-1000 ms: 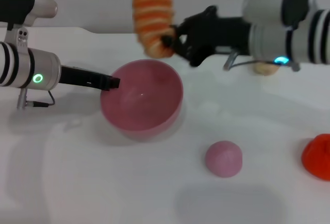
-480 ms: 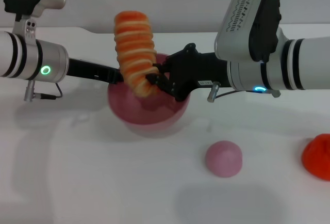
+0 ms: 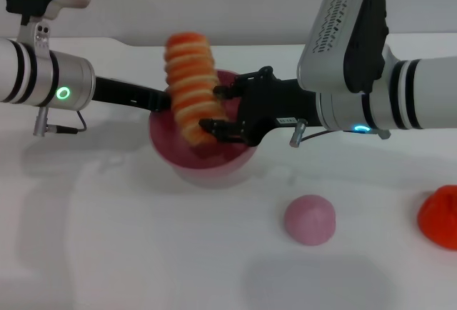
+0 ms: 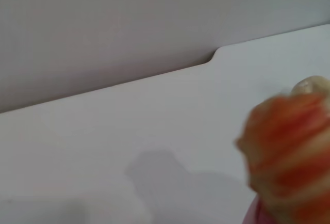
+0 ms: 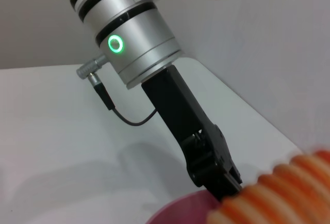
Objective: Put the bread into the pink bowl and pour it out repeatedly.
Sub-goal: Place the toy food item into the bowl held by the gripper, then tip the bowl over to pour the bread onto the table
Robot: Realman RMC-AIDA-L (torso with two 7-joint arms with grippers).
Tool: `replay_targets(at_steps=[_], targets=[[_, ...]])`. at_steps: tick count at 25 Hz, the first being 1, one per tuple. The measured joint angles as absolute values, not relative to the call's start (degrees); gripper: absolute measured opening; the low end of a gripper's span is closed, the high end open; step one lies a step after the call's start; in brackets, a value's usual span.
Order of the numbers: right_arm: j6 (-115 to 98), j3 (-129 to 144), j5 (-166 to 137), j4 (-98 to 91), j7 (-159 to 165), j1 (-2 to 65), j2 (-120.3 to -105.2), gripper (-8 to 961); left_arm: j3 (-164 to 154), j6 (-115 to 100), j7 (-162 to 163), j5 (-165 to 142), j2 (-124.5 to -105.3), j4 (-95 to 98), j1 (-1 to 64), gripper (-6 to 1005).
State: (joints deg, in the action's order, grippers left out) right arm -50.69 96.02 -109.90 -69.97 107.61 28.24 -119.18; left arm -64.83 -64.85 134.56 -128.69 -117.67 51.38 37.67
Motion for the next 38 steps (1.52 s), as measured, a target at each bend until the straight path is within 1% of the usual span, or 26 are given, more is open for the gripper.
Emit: replay_targets(at_steps=[5,11,15,18,22,25,29,33,38], targets=[[-50.8,96.0,-109.9,-70.0,107.5,28.1,-119.18,567,-64.8,-64.3,134.6,-128.7,-117.57,51.4,37.8,47],[-50.7,95.7,-109.9,-71.1,106.7,27.7,-119.18,568,-64.7,-62.7,134.6,-129.1,-117.41,51.4,37.8,48],[-48.5,93.9,-106.5,-74.9,100.1,25.4,-119.59,568,-64.7,-61.8,134.6,-129.3,-117.4,51.4,37.7,47],[-44.9,92.6,-95.9,-76.8,89.1,22.7,-119.64,568,-65.1,-61.2,134.6,-129.4,-117.52,51.4,37.7,47],[-43.0,92.1,-71.2,-75.4,67.6,19.1,-119.18,567,-65.3,-61.2,134.3,-129.2,-117.72,51.4,37.6,48],[-45.0,91.9,-52.6,-71.1,48.5,17.1,-119.17,567,-65.8,-60.7,134.1,-129.1,-117.84,51.4,37.5,48],[-53.4,91.7,-30.9,-61.5,28.7,16.6,-119.16,567,-67.9,-59.4,134.5,-129.0,-117.89,51.7,37.5,48],[-64.0,90.9,-14.5,-49.9,18.3,16.8,-119.14,567,-71.1,-57.4,134.5,-128.6,-118.01,51.9,38.3,48],[-73.7,90.4,5.7,-37.2,12.8,17.6,-119.01,568,-75.3,-54.6,134.5,-127.2,-118.07,52.2,38.9,47]])
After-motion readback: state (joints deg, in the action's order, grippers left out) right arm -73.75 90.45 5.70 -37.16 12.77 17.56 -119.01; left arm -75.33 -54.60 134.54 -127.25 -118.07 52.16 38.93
